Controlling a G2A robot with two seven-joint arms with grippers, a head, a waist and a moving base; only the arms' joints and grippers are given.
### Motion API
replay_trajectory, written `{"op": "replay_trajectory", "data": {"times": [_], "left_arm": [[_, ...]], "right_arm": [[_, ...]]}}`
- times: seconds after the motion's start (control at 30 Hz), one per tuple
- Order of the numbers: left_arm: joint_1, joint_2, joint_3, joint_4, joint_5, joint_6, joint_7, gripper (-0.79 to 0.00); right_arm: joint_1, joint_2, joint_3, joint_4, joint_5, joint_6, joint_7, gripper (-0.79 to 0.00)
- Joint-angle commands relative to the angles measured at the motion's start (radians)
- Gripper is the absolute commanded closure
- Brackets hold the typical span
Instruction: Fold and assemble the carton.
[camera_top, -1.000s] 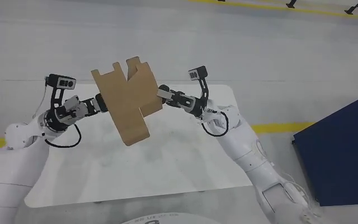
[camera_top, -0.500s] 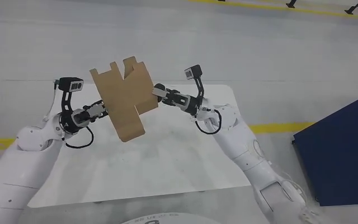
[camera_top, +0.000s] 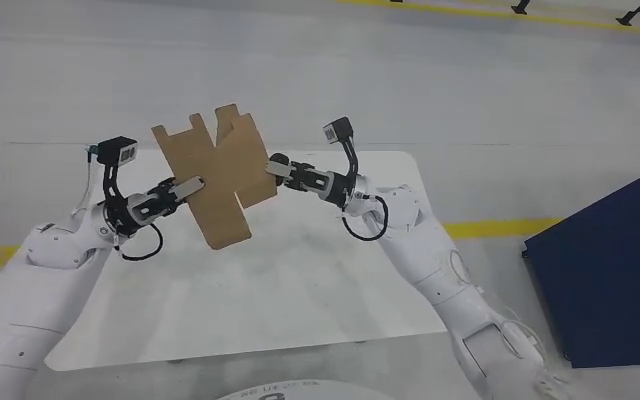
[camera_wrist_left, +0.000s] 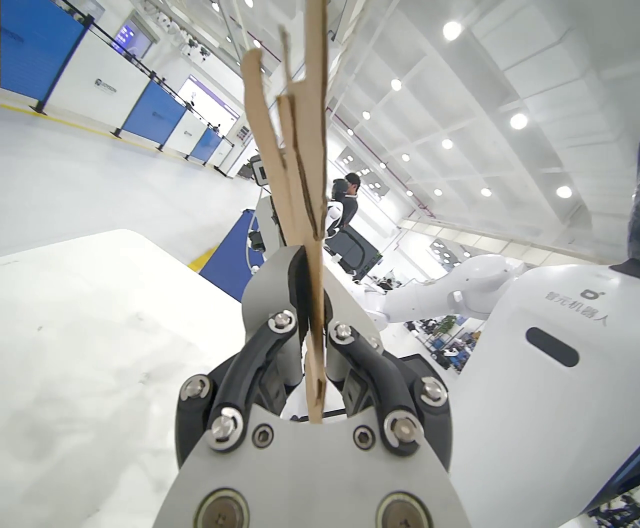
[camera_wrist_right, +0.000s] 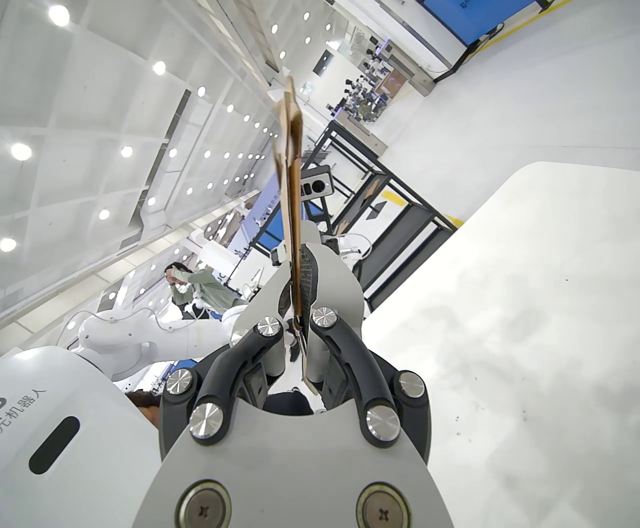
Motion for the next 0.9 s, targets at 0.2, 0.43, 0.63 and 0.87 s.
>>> {"op": "replay_trajectory", "data": {"times": [0.2, 0.43, 0.63, 0.87], "left_arm": [[0.05, 0.009, -0.17, -0.096, 0.478, -0.005, 0.25, 0.0], [0.232, -0.005, -0.284, -0.463, 1.559, 0.419, 0.794, 0.0], [0.262, -0.009, -0.262, -0.472, 1.617, 0.453, 0.867, 0.0], [0.27, 0.005, -0.242, -0.556, 2.168, 0.627, 0.78, 0.0]], "right_arm": [[-0.004, 0.001, 0.016, 0.0, 0.021, 0.012, 0.021, -0.785], [-0.004, 0.001, 0.016, 0.0, 0.021, 0.012, 0.021, -0.785], [-0.004, 0.001, 0.016, 0.0, 0.021, 0.012, 0.021, -0.785], [-0.004, 0.001, 0.016, 0.0, 0.021, 0.012, 0.021, -0.785]]}}
